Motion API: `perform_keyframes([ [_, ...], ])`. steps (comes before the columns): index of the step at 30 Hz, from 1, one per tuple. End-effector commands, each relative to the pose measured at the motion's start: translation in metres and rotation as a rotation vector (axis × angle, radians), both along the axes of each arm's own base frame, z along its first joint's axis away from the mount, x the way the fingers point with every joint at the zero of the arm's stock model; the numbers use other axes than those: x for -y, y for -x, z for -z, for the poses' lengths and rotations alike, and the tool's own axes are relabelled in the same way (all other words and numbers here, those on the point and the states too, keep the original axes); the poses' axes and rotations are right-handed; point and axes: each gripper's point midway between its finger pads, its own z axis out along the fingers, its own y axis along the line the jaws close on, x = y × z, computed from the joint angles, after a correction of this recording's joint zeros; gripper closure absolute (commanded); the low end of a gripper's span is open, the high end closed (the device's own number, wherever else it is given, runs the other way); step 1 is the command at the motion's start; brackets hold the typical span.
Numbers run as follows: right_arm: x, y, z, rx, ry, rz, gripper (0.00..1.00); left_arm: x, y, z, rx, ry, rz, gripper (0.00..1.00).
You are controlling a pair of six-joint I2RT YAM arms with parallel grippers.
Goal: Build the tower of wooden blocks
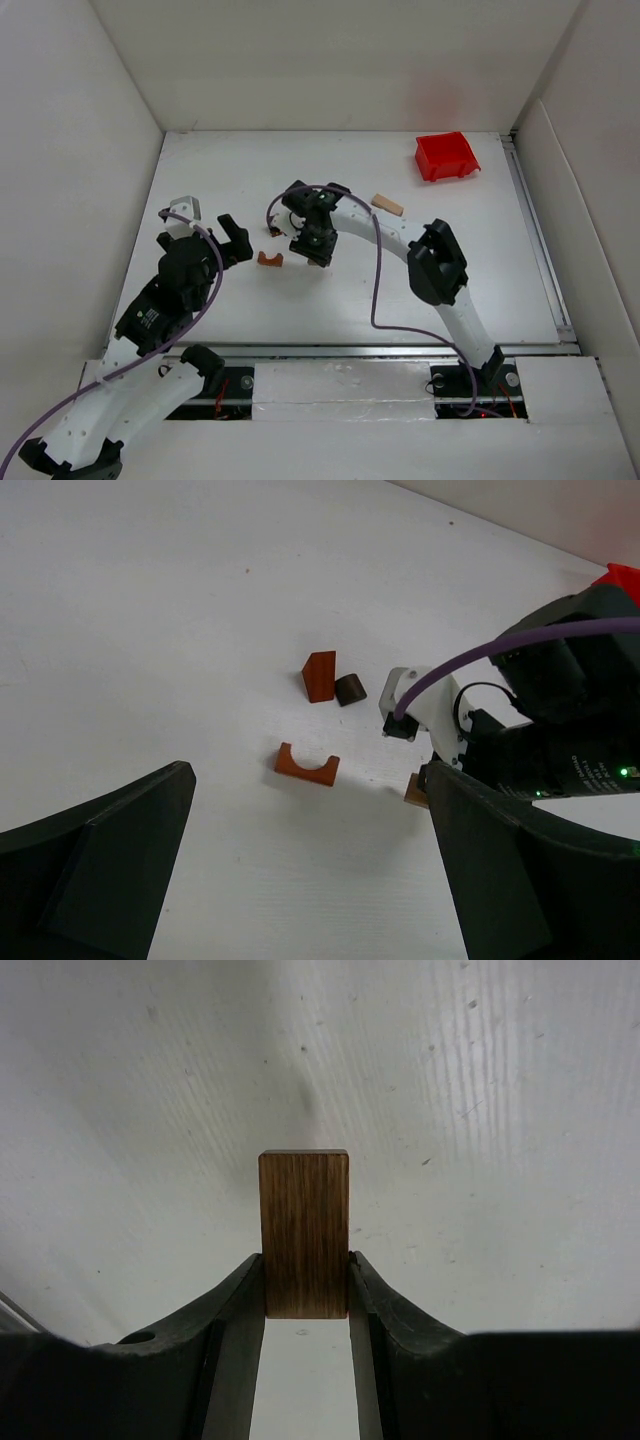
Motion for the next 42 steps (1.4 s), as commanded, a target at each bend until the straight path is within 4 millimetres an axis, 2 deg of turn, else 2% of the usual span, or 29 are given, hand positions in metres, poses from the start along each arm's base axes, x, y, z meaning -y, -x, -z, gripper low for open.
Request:
perform_keyframes([
  [1, 0.005, -0.005, -0.022, 0.070, -0.047, -0.004, 0.88, 0.001, -0.001, -0.009, 0.041, 0.014, 0.007, 0.01],
  [3, 0.009, -0.029, -0.035, 0.142, -0.117, 0.032, 0.89, 0.002, -0.002, -0.010, 0.042, 0.017, 0.008, 0.01],
  [4, 0.016, -0.031, -0.048, 0.170, -0.176, 0.034, 0.88, 0.002, -0.002, -0.009, 0.041, 0.016, 0.009, 0.01],
  [5, 0.015, -0.029, -0.048, 0.162, -0.185, 0.030, 0.88, 0.002, -0.002, -0.009, 0.041, 0.015, 0.009, 0.01],
  [6, 0.015, -0.042, -0.057, 0.204, -0.234, 0.037, 0.88, 0.002, -0.001, -0.009, 0.041, 0.015, 0.010, 0.01],
  [7, 0.018, -0.044, -0.069, 0.232, -0.268, 0.038, 0.89, 0.002, -0.001, -0.010, 0.042, 0.017, 0.008, 0.01],
  [8, 0.026, -0.045, -0.064, 0.230, -0.270, 0.042, 0.88, 0.002, -0.001, -0.011, 0.047, 0.020, 0.008, 0.01],
  [9, 0.025, -0.052, -0.071, 0.259, -0.309, 0.038, 0.88, 0.001, 0.000, -0.011, 0.050, 0.022, 0.009, 0.01],
  [10, 0.037, -0.065, -0.075, 0.280, -0.323, 0.073, 0.88, 0.001, 0.000, -0.012, 0.051, 0.021, 0.008, 0.01],
  [11, 0.045, -0.066, -0.078, 0.286, -0.345, 0.085, 0.88, 0.002, 0.000, -0.011, 0.049, 0.023, 0.010, 0.01],
  [12, 0.049, -0.079, -0.084, 0.326, -0.381, 0.106, 0.88, 0.002, 0.000, -0.011, 0.049, 0.023, 0.010, 0.01],
  [13, 0.066, -0.094, -0.088, 0.354, -0.395, 0.160, 0.89, 0.002, 0.000, -0.011, 0.049, 0.021, 0.011, 0.01],
  [16, 0.086, -0.117, -0.104, 0.456, -0.456, 0.241, 0.91, 0.002, 0.000, -0.012, 0.050, 0.023, 0.015, 0.01],
  [17, 0.099, -0.124, -0.116, 0.508, -0.470, 0.270, 0.92, 0.003, 0.000, -0.012, 0.052, 0.025, 0.020, 0.01],
  [22, 0.132, -0.157, -0.133, 0.629, -0.506, 0.351, 0.93, 0.004, 0.001, -0.013, 0.057, 0.029, 0.026, 0.01],
  [25, 0.150, -0.172, -0.137, 0.634, -0.506, 0.402, 1.00, 0.005, 0.001, -0.014, 0.063, 0.032, 0.031, 0.01],
  [28, 0.159, -0.178, -0.143, 0.699, -0.488, 0.384, 1.00, 0.006, 0.001, -0.013, 0.061, 0.033, 0.037, 0.01],
  [31, 0.177, -0.179, -0.137, 0.700, -0.464, 0.424, 1.00, 0.007, 0.000, -0.013, 0.060, 0.034, 0.042, 0.01],
  [34, 0.173, -0.175, -0.132, 0.608, -0.548, 0.379, 1.00, 0.007, 0.000, -0.012, 0.058, 0.028, 0.040, 0.01],
  [38, 0.196, -0.182, -0.117, 0.572, -0.543, 0.424, 1.00, 0.005, 0.000, -0.011, 0.050, 0.025, 0.031, 0.01],
  [40, 0.200, -0.184, -0.110, 0.568, -0.550, 0.430, 1.00, 0.005, 0.000, -0.011, 0.053, 0.027, 0.028, 0.01],
  [42, 0.201, -0.187, -0.110, 0.579, -0.579, 0.440, 1.00, 0.004, 0.000, -0.012, 0.056, 0.029, 0.028, 0.01],
])
